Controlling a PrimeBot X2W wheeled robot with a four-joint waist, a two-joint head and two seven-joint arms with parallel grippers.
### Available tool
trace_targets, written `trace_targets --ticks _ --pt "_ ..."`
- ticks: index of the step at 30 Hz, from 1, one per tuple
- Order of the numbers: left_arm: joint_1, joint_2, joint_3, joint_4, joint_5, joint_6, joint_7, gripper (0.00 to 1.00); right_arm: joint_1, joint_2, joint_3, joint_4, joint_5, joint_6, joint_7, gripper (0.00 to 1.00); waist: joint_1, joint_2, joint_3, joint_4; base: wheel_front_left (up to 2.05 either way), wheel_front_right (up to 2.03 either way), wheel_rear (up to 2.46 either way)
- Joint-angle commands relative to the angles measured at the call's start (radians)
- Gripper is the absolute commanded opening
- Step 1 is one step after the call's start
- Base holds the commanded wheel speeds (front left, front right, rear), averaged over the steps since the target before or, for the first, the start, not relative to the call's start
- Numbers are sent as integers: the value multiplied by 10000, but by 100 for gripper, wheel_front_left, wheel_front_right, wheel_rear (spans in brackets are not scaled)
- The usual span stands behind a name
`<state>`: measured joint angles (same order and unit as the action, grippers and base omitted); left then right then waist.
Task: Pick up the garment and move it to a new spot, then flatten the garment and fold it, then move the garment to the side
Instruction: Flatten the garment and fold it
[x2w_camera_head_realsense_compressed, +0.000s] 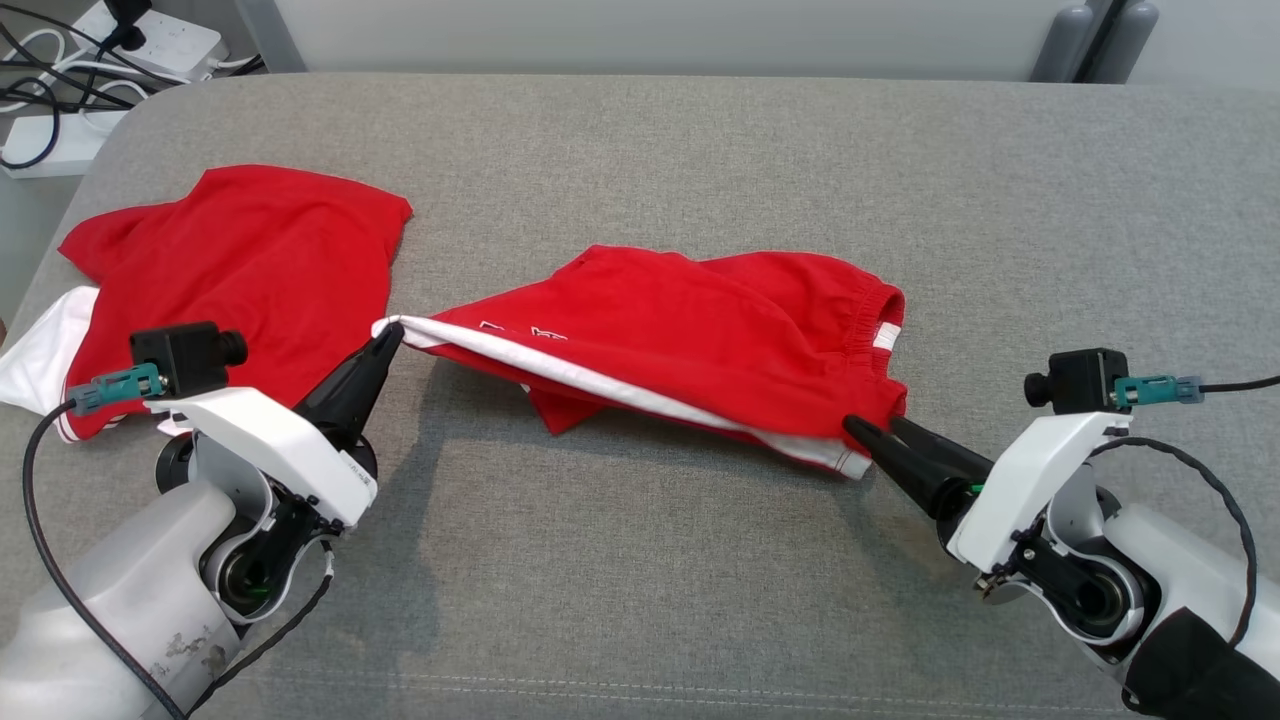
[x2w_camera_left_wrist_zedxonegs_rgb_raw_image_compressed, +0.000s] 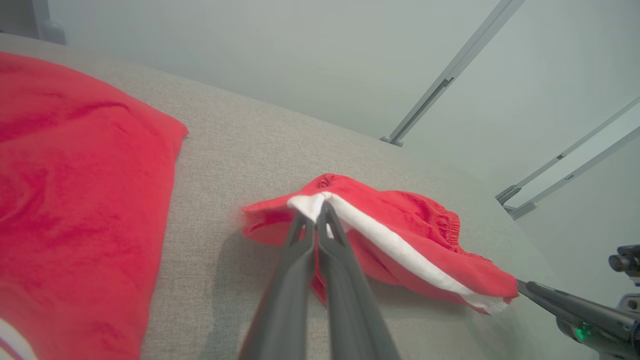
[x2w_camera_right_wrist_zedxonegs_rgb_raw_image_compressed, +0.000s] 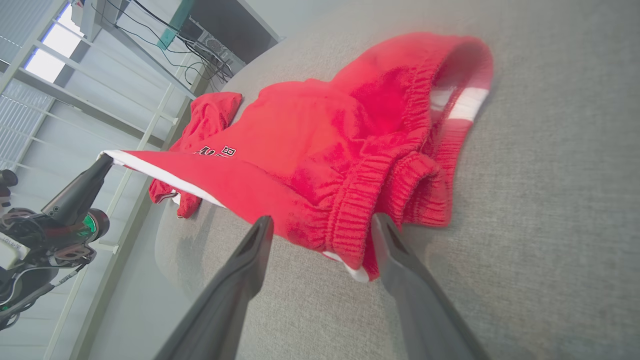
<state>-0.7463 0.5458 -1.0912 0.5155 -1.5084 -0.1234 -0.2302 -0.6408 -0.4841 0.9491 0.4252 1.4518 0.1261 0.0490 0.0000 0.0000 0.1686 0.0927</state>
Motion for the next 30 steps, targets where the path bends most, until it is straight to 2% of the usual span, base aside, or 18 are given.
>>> trace_targets --ticks 1,10,19,26,30 --pt "-393 314 359 -43 -107 -73 -134 0 247 -189 72 -374 91 46 -112 100 0 0 -25 -8 0 0 0" --pt "-539 184 326 4 -72 -73 -198 0 255 -371 737 -532 -130 46 164 100 0 0 44 91 0 0 0" --pt "-454 148 290 90 -148 -73 -243 0 298 -709 1949 -886 -867 46 283 100 0 0 -113 113 0 0 0" --pt "-364 115 351 65 -158 -73 -276 0 70 -1039 2628 -905 -1510 46 -79 100 0 0 -137 135 0 0 0" --pt "-330 78 414 42 -143 -73 -290 0 -63 -965 2775 -773 -1638 46 -534 100 0 0 -79 175 0 0 0"
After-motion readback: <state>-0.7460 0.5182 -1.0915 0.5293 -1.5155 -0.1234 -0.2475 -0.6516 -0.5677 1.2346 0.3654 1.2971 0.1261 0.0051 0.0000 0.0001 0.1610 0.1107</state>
